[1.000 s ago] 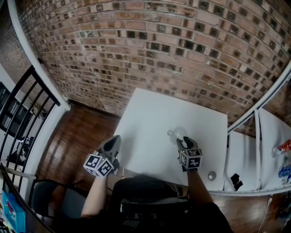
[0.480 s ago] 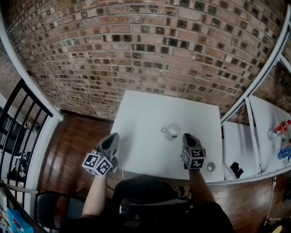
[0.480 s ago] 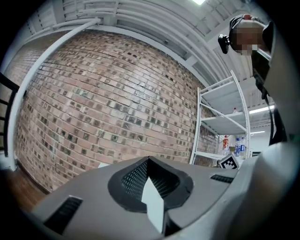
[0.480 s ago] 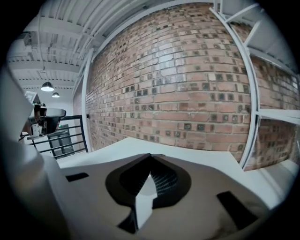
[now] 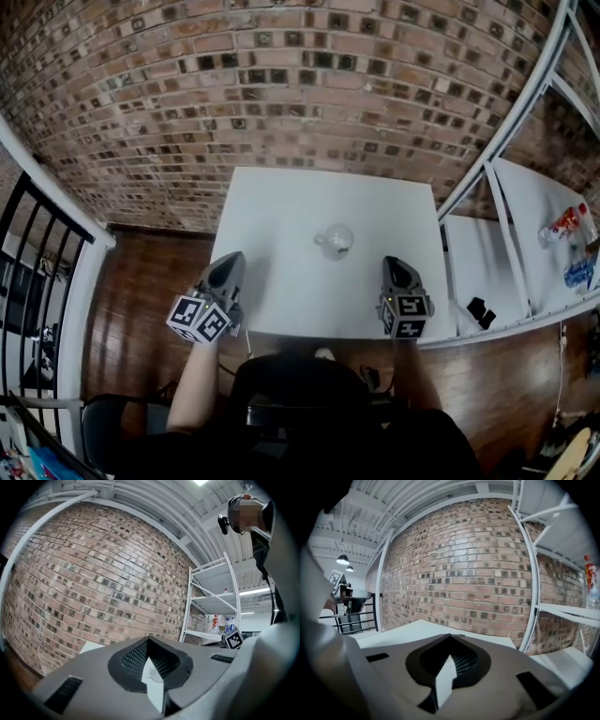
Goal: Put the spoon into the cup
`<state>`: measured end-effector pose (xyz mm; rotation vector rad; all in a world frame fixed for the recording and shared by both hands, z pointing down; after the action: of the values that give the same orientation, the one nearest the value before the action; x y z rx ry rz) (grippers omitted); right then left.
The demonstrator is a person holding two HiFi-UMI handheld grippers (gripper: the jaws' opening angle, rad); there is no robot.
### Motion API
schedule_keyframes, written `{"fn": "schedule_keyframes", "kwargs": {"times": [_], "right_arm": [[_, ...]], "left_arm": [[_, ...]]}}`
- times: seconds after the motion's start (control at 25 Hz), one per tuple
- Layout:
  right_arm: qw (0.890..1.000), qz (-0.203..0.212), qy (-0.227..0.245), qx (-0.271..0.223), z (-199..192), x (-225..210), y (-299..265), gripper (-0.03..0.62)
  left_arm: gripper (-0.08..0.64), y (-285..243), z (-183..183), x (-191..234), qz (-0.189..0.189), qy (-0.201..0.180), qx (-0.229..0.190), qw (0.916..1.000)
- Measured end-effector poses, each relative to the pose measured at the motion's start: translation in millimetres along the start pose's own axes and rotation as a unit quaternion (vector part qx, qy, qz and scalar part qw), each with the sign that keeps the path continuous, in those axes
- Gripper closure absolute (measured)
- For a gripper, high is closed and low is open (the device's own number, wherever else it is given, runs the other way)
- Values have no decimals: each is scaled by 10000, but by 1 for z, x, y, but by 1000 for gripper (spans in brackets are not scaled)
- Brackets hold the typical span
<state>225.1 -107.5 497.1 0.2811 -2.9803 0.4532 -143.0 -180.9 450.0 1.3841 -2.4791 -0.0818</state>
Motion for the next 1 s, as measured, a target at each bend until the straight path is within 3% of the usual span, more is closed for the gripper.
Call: {"fn": "schedule_keyframes", "kwargs": {"times": [0.48, 1.0], "right_arm": [[9966, -434, -674, 190, -42, -39, 65, 591], [9966, -375, -641, 359, -53, -33, 63, 591]], "left_arm": [[568, 28, -22, -6, 124, 290, 85, 9995], [568, 33, -33, -4, 251, 468, 93, 9985]]}}
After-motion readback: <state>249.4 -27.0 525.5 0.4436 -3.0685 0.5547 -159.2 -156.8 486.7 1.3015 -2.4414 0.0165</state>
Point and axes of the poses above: the fingertips, and each gripper's own axes: y backward along the fingers, x to its left, z out of its top, the point moved 5 cm from there along y, backward along the fingers, and after that the axes turned 13 degrees about -z, right-handed, at the moved point
